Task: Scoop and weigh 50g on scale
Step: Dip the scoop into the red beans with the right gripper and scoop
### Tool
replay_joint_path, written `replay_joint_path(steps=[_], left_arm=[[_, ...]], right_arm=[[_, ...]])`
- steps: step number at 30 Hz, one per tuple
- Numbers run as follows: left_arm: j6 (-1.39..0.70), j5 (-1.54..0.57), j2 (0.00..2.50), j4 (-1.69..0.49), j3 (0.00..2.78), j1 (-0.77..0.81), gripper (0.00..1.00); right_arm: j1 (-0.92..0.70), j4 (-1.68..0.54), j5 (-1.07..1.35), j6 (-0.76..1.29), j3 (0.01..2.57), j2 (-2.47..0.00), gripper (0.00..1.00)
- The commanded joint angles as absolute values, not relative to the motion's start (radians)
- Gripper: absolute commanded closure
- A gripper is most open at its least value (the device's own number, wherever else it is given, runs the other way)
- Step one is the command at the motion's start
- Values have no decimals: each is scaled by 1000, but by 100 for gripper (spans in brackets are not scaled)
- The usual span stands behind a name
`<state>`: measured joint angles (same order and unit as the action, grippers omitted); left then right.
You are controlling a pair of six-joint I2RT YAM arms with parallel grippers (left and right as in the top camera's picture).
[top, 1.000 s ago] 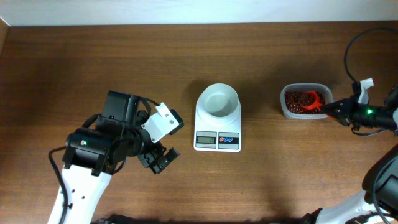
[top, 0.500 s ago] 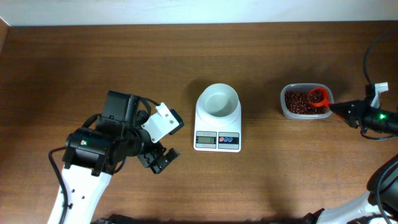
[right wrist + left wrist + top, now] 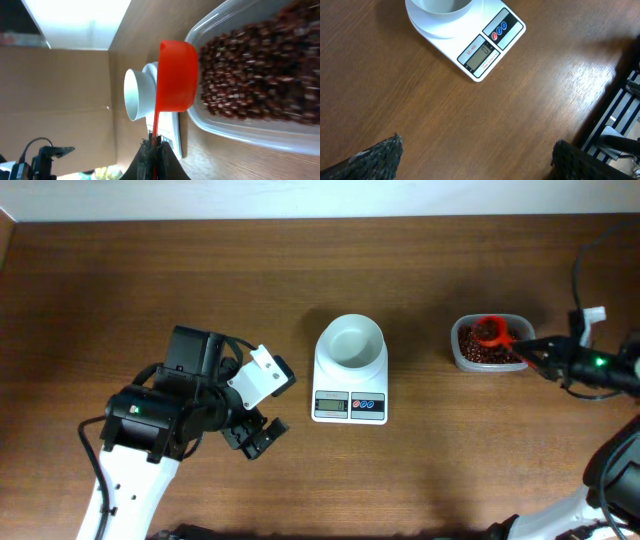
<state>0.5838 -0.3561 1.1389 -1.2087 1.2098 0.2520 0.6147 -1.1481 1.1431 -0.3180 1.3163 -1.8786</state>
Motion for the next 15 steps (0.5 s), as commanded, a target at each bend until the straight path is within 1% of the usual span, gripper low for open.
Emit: replay_joint_path(steps=[1, 5, 7, 15], left_arm=[[599, -371, 1136, -1209, 1225, 246, 1], [599, -371, 1136, -1209, 1225, 246, 1], [599, -371, 1136, -1209, 1225, 246, 1], [599, -371, 1136, -1209, 1225, 246, 1]], right_arm=[[553, -1149, 1179, -337, 1313, -1852, 96], [475, -1148, 1191, -337, 1313, -1852, 96], [431, -1145, 1238, -337, 1313, -1852, 96], [307, -1144, 1276, -337, 1313, -1852, 96]])
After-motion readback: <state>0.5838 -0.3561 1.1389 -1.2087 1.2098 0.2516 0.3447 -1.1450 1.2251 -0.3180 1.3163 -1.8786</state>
